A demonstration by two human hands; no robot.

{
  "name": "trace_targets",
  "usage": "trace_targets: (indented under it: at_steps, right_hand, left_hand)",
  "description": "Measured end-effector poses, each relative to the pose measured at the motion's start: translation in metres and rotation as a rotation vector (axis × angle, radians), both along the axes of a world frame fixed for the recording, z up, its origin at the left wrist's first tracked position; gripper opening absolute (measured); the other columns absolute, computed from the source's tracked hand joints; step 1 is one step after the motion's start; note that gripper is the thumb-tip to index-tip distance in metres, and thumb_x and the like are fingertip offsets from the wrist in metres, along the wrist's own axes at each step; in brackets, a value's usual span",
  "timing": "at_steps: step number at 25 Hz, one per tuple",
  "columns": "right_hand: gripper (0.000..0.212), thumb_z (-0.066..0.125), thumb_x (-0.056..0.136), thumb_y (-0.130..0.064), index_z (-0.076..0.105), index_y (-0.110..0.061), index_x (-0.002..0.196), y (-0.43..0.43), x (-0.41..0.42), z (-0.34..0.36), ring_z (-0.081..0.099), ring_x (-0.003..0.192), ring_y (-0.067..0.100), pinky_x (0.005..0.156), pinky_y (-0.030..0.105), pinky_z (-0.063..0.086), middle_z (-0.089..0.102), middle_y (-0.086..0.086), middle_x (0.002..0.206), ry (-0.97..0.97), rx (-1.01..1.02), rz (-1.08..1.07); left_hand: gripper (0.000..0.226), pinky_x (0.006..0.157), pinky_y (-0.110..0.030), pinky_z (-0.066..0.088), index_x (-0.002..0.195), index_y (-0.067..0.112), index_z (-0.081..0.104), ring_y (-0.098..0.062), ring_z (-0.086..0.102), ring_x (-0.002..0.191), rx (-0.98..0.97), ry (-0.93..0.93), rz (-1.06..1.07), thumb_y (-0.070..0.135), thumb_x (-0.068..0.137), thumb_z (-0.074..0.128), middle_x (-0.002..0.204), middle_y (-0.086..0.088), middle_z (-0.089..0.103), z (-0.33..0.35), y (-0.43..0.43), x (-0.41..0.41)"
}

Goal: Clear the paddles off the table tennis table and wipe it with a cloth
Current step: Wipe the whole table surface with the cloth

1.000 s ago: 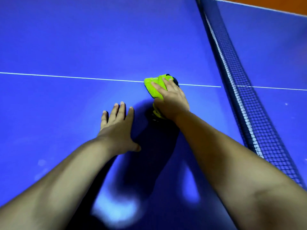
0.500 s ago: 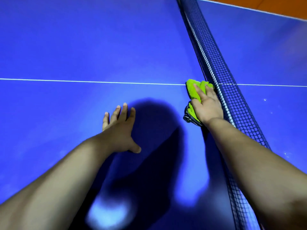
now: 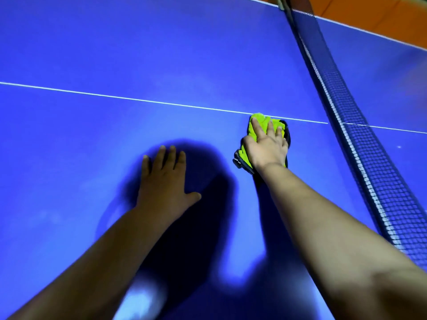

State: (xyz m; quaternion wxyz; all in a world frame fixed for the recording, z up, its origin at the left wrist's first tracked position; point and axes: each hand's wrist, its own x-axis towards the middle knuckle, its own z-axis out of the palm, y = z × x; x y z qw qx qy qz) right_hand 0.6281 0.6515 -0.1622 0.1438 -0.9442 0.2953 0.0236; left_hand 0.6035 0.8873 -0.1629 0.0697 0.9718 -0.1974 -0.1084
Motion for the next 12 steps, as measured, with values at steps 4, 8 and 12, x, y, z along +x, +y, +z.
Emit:
trace_targets:
  at_steps: [4, 8, 12]
  right_hand:
    - [0.06, 0.037, 0.092, -0.043, 0.018, -0.044, 0.149, 0.101, 0.057, -0.004, -0.004, 0.148, 0.024, 0.118, 0.046, 0.0, 0.005, -0.001, 0.162, 0.013, -0.009, 0.166]
    - [0.06, 0.039, 0.092, -0.042, 0.018, -0.044, 0.149, 0.191, 0.083, -0.01, 0.0, 0.148, 0.026, 0.117, 0.047, 0.003, 0.006, -0.001, 0.162, -0.003, -0.035, 0.406]
    - [0.064, 0.047, 0.089, -0.038, 0.022, -0.046, 0.147, 0.237, 0.067, -0.017, 0.002, 0.148, 0.024, 0.117, 0.044, 0.005, 0.008, -0.002, 0.161, -0.042, -0.042, 0.668]
  left_hand:
    - [0.107, 0.115, -0.049, 0.0, 0.149, 0.017, 0.002, -0.023, -0.008, 0.144, 0.035, 0.025, 0.074, 0.068, 0.072, 0.056, 0.157, -0.005, -0.004, 0.002, 0.081, 0.001]
    - [0.114, 0.114, -0.05, 0.0, 0.149, 0.017, 0.001, -0.023, -0.009, 0.144, 0.058, 0.056, 0.142, 0.07, 0.067, 0.06, 0.157, -0.006, -0.005, -0.002, 0.138, -0.005]
    - [0.119, 0.114, -0.047, -0.002, 0.148, 0.016, 0.0, -0.02, -0.01, 0.144, 0.033, 0.124, 0.277, 0.065, 0.064, 0.068, 0.157, -0.006, -0.006, 0.002, 0.155, -0.015]
